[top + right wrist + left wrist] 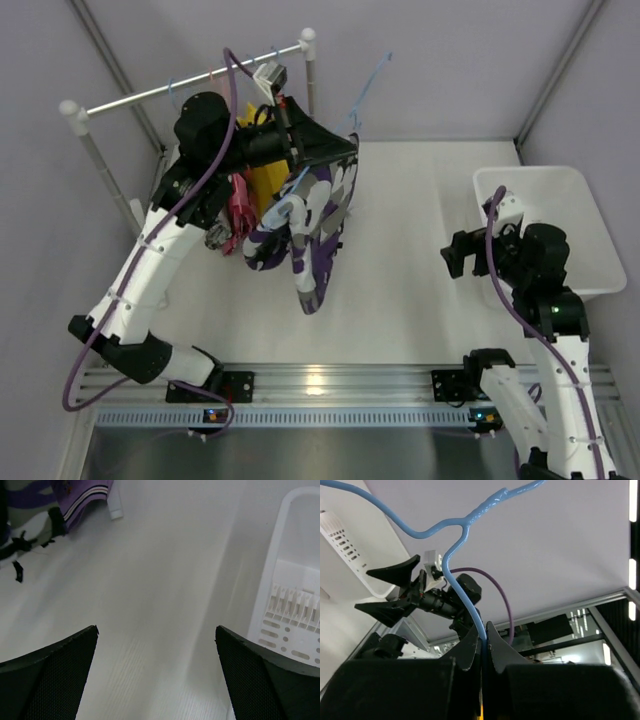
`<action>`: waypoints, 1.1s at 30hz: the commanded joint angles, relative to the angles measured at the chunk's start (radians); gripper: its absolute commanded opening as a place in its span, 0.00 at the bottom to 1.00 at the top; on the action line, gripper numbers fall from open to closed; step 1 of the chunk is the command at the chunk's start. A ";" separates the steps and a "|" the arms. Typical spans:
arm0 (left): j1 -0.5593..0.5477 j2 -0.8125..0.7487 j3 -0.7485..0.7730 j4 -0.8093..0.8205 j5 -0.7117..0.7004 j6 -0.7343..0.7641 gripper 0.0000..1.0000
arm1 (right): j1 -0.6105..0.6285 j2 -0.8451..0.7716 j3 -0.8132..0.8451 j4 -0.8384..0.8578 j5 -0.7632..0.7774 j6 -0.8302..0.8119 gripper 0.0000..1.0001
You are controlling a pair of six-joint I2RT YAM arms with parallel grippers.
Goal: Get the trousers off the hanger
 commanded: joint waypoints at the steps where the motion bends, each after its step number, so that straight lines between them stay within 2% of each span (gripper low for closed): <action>1: -0.136 -0.010 0.128 -0.013 -0.297 0.305 0.00 | -0.011 -0.035 0.081 0.065 -0.060 0.046 1.00; 4: -0.211 0.043 0.182 -0.034 -0.415 0.347 0.00 | -0.011 -0.032 0.115 0.067 -0.097 0.059 0.99; 10: -0.265 0.157 0.274 -0.021 -0.511 0.341 0.00 | -0.011 -0.041 0.148 0.107 -0.213 0.079 1.00; 16: -0.346 0.260 0.424 -0.060 -0.650 0.448 0.00 | -0.009 -0.145 0.056 0.214 -0.365 -0.014 0.99; 20: -0.402 0.299 0.484 -0.078 -0.782 0.476 0.00 | -0.009 -0.202 0.010 0.246 -0.361 -0.077 0.99; 21: -0.417 0.311 0.491 -0.081 -0.868 0.493 0.00 | -0.009 -0.202 0.000 0.251 -0.350 -0.094 0.99; 23: -0.458 0.323 0.508 -0.077 -0.939 0.520 0.00 | -0.009 -0.188 -0.006 0.260 -0.327 -0.112 1.00; 29: -0.488 0.362 0.524 0.012 -1.022 0.533 0.00 | 0.001 -0.135 -0.040 0.308 -0.370 -0.152 1.00; 33: -0.497 0.386 0.559 0.043 -1.068 0.554 0.00 | 0.055 -0.115 -0.058 0.331 -0.366 -0.164 1.00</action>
